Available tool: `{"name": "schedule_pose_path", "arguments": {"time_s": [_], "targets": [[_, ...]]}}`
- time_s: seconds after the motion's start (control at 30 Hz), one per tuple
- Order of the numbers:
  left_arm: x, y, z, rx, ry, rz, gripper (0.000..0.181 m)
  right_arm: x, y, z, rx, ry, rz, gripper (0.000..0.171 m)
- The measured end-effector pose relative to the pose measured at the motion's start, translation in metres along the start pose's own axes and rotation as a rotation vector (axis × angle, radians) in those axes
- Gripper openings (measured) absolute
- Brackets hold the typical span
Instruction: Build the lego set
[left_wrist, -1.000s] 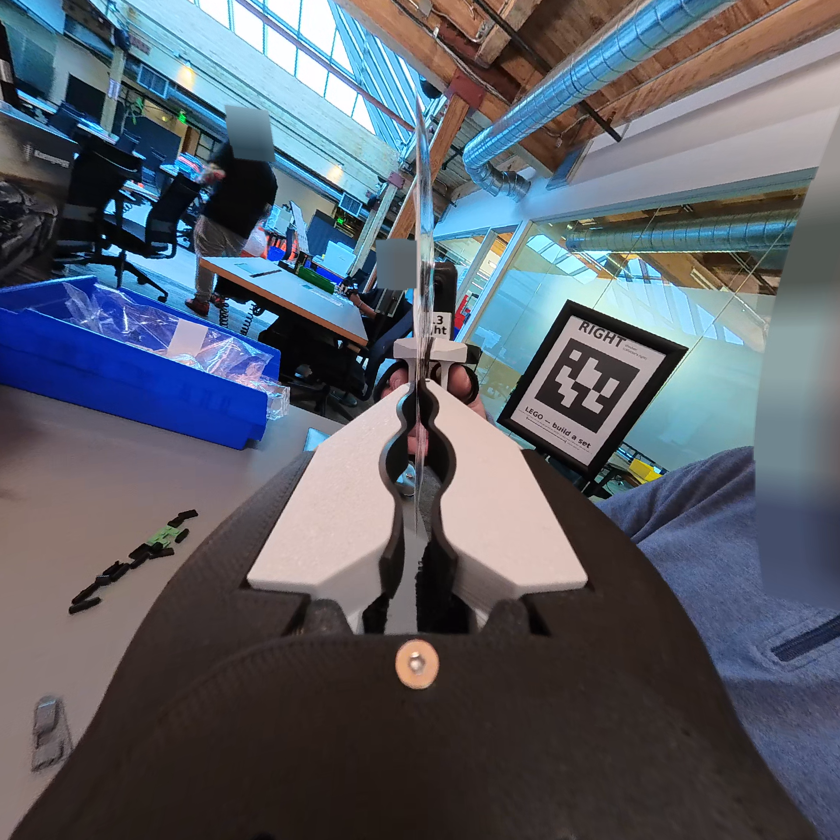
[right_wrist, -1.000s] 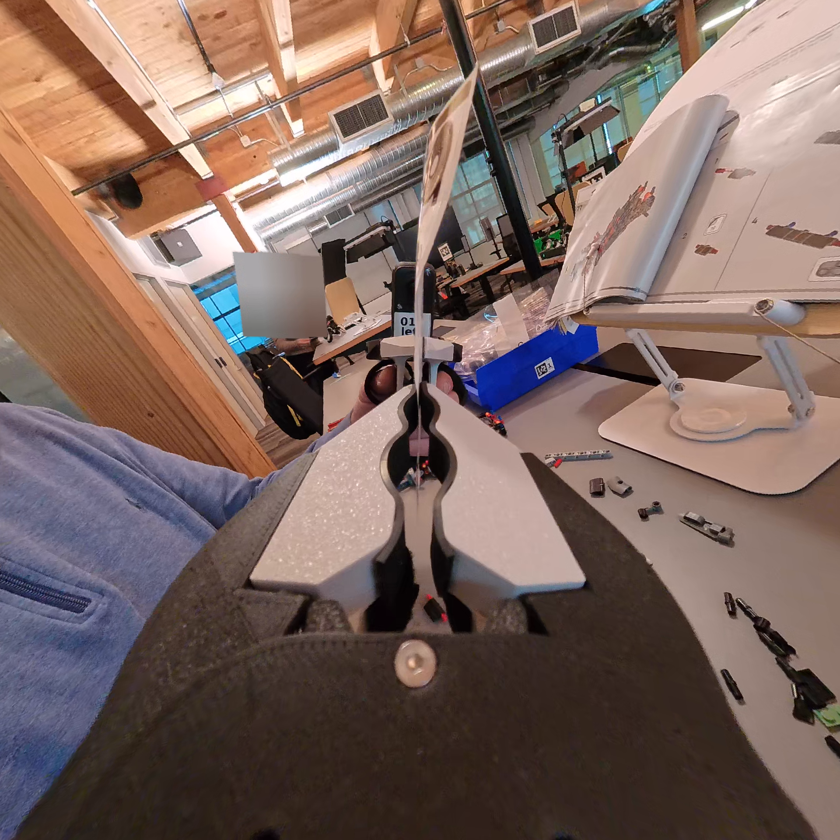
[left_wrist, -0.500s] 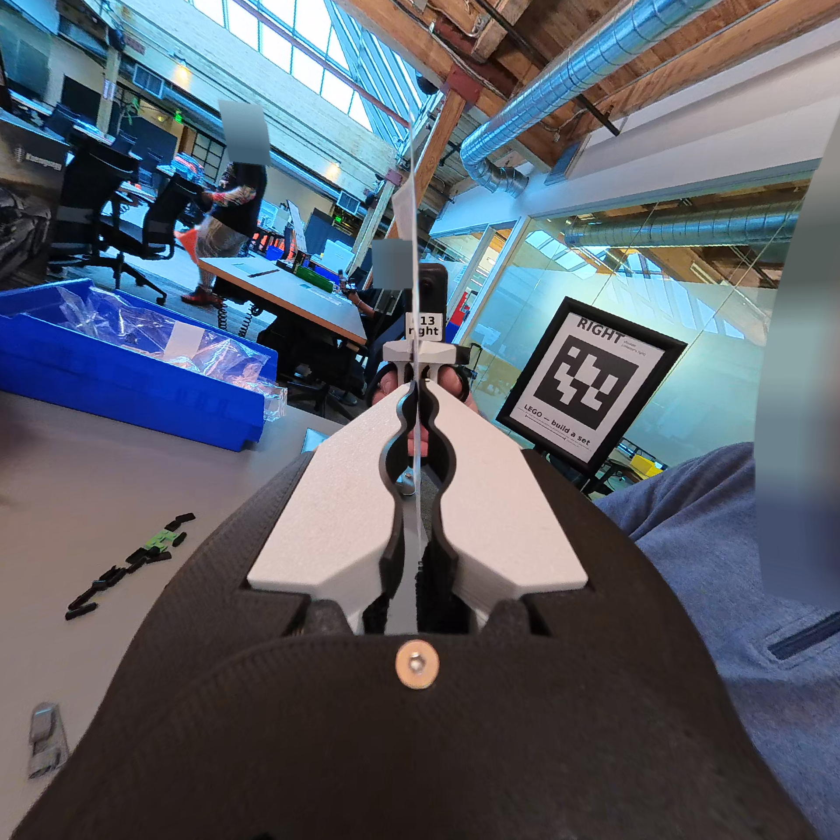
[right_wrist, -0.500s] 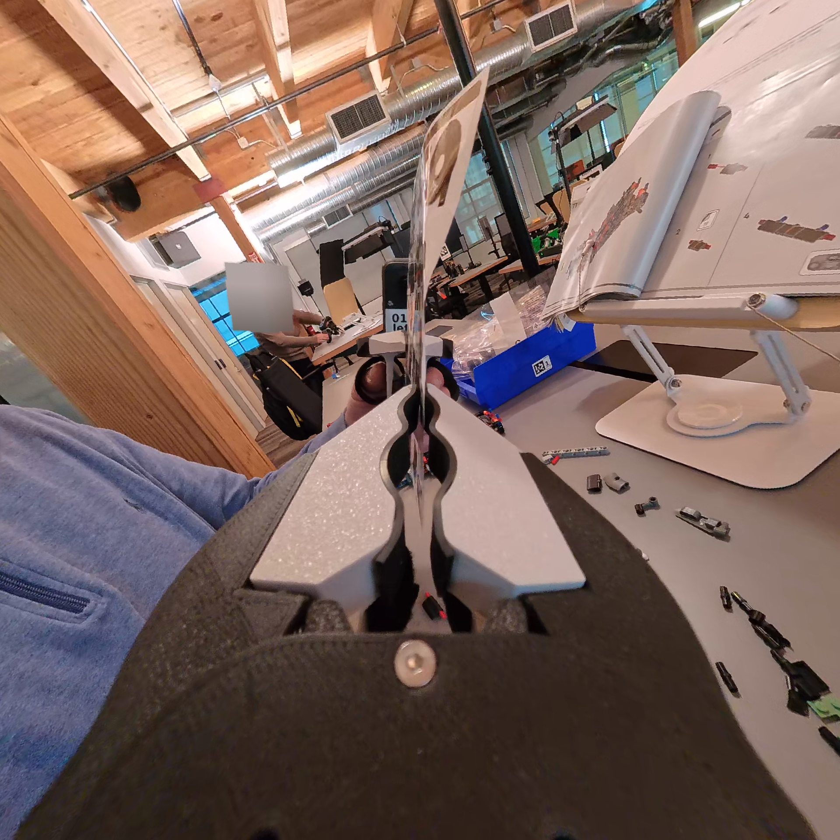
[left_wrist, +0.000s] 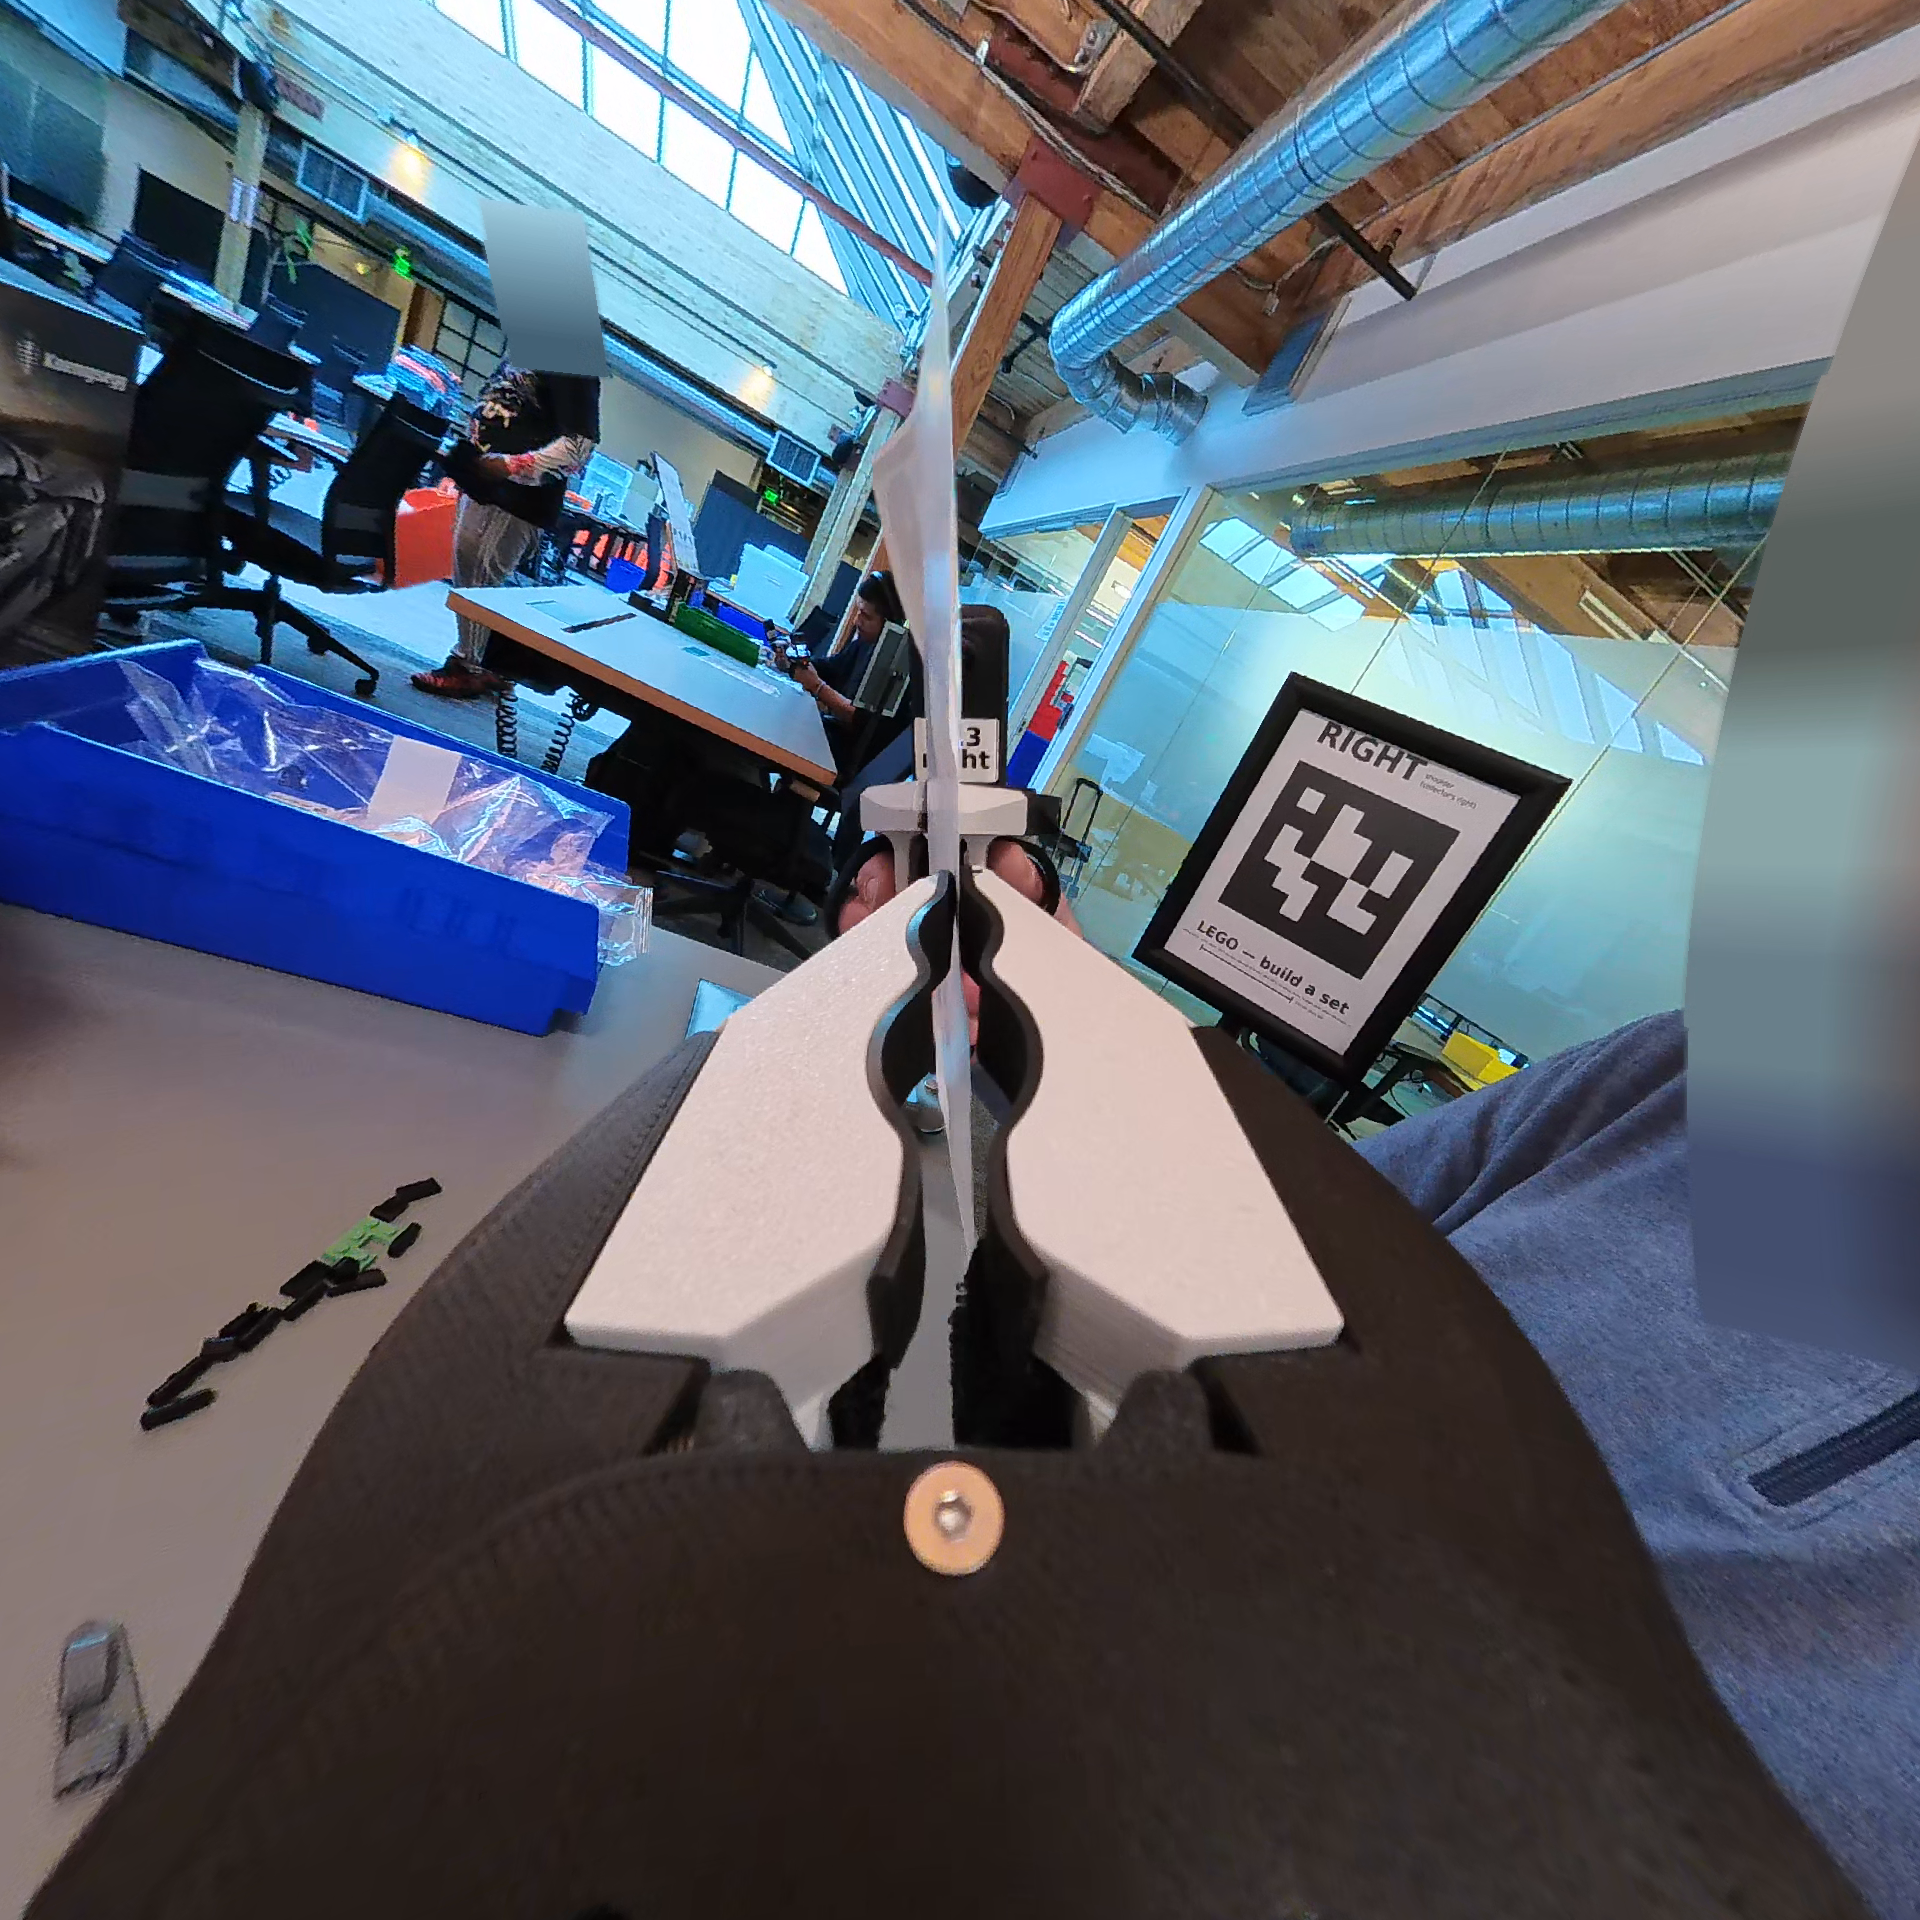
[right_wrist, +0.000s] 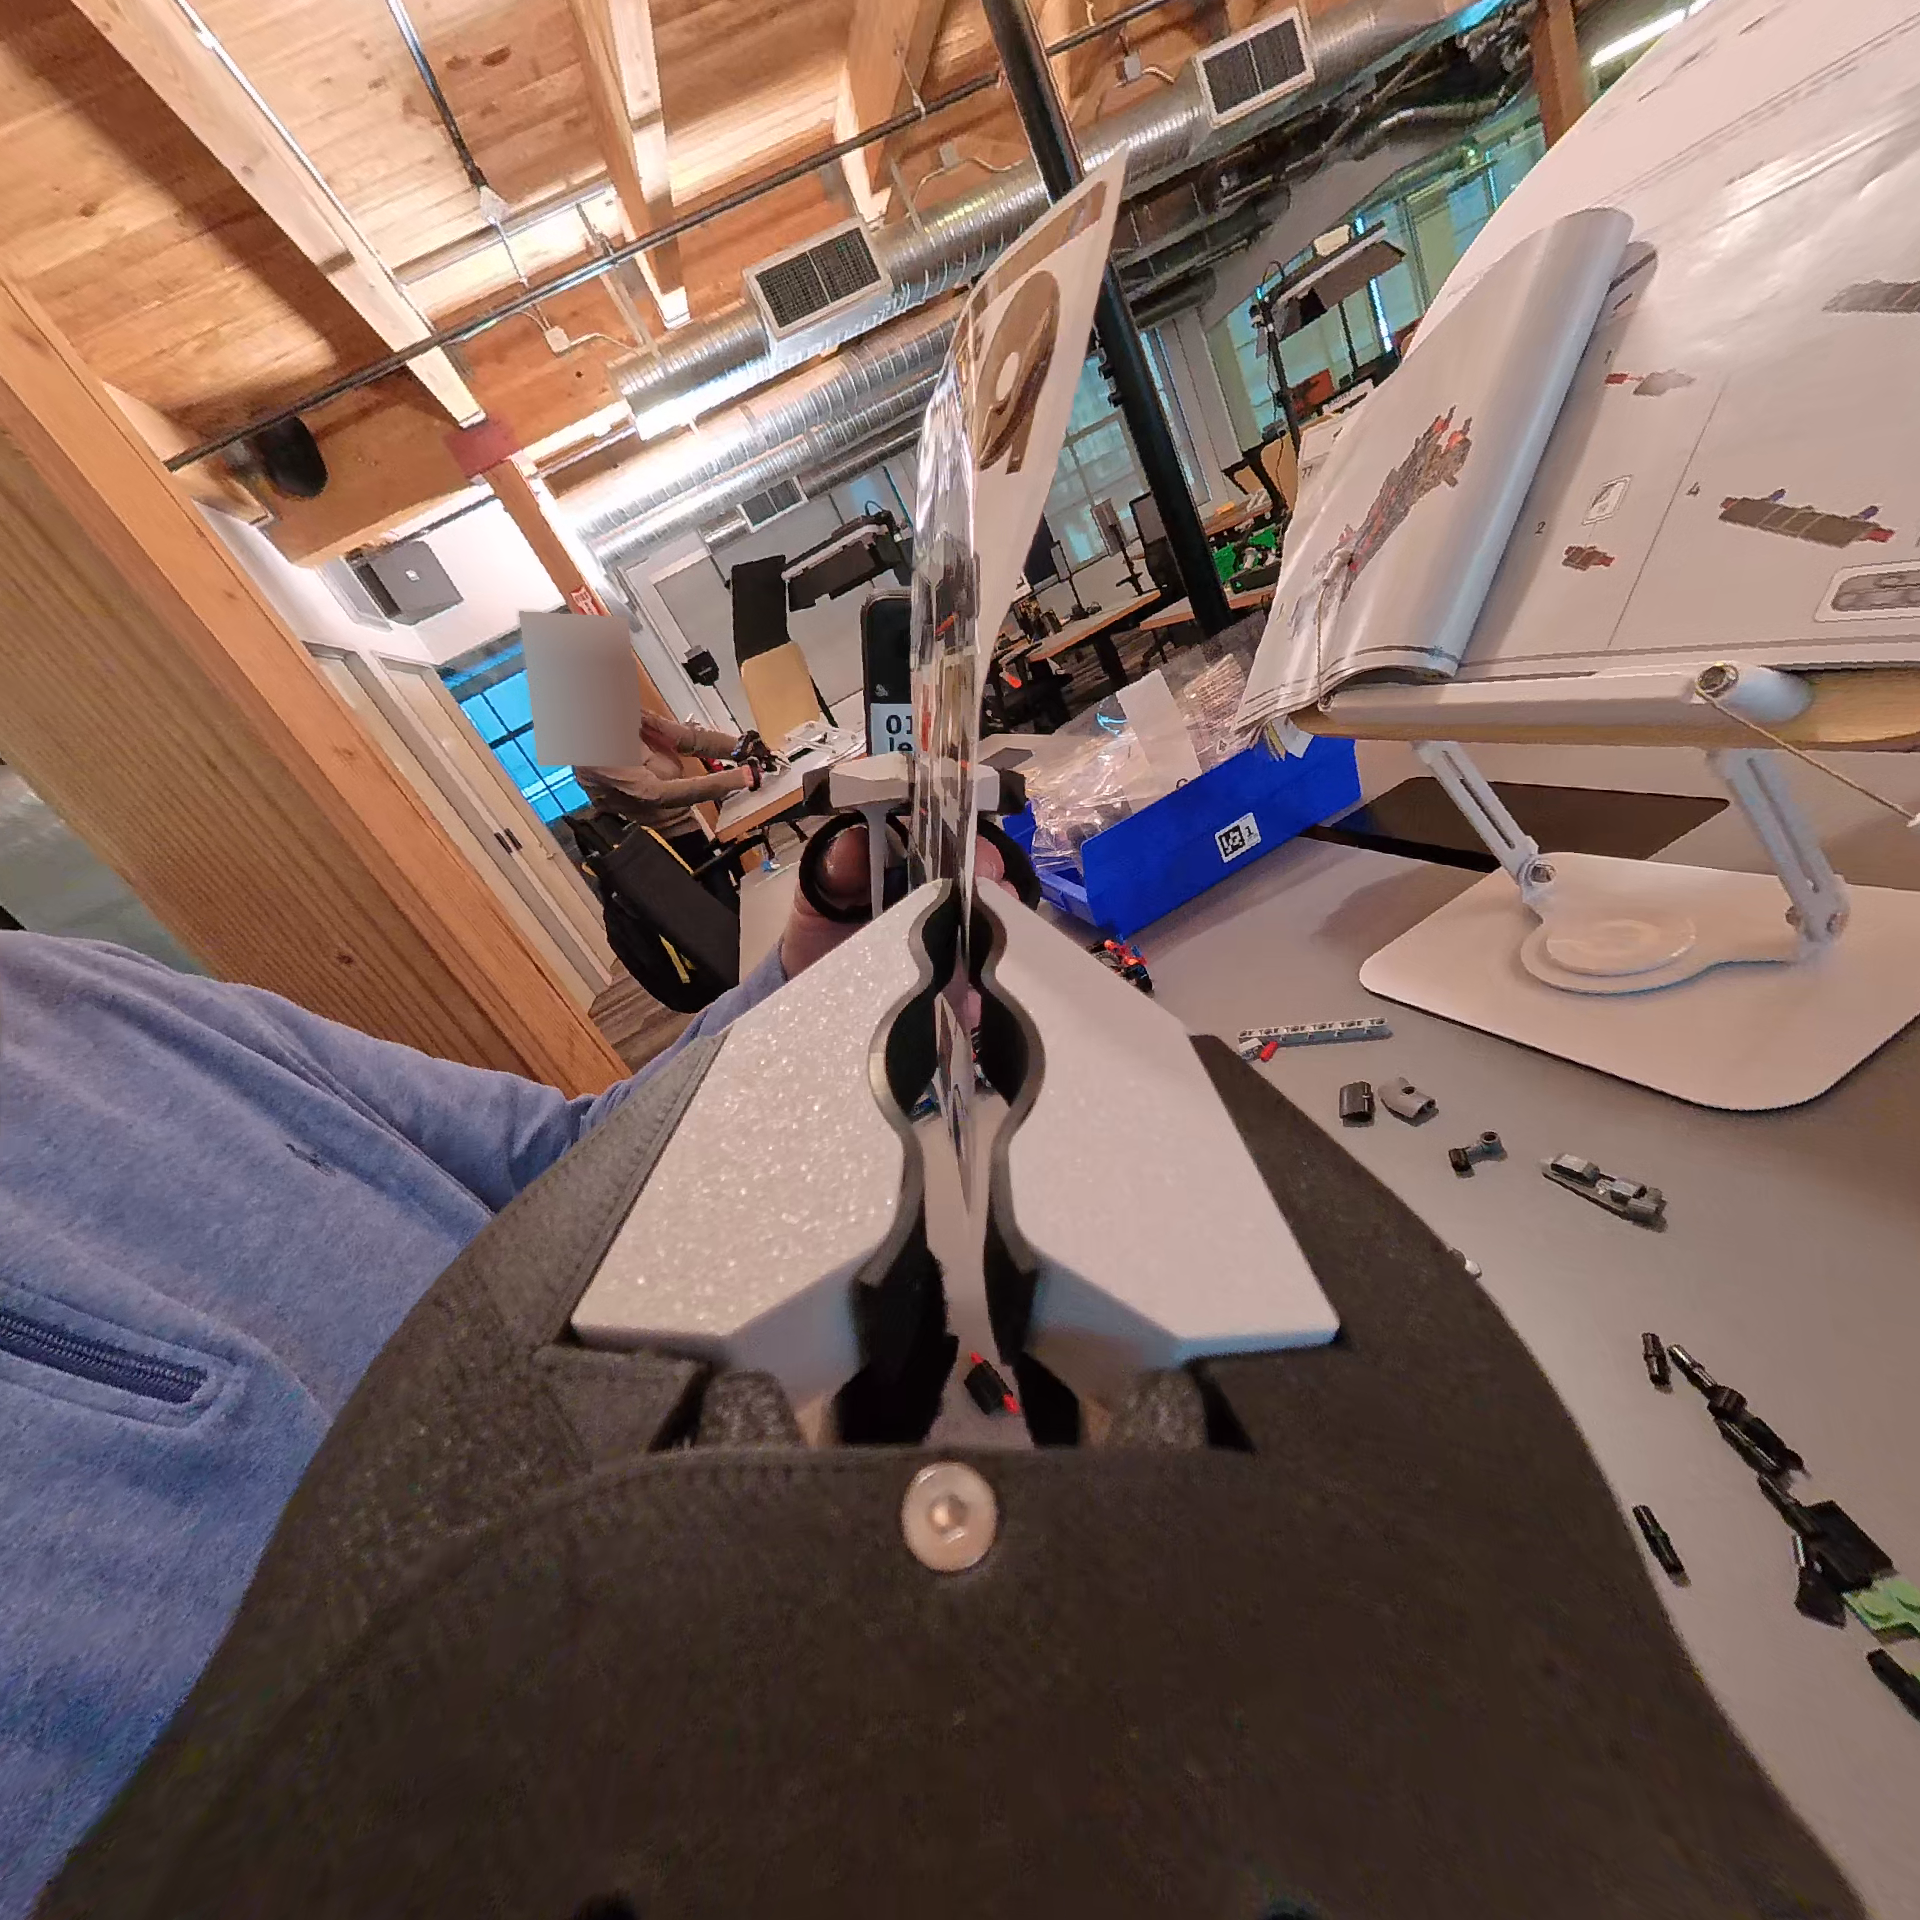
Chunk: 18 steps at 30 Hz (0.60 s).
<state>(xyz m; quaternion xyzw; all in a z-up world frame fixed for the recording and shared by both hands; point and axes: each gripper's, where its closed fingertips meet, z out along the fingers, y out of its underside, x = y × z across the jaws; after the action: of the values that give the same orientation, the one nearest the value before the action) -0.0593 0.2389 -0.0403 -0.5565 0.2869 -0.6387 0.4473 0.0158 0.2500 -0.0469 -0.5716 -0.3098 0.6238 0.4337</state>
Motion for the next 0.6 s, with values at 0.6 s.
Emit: {"name": "schedule_pose_path", "arguments": {"time_s": [0.6], "targets": [[-0.005, -0.019, -0.002, 0.107, -0.011, -0.030, 0.000, -0.003, 0.003, -0.006, -0.014, -0.036, 0.015, 0.002]]}}
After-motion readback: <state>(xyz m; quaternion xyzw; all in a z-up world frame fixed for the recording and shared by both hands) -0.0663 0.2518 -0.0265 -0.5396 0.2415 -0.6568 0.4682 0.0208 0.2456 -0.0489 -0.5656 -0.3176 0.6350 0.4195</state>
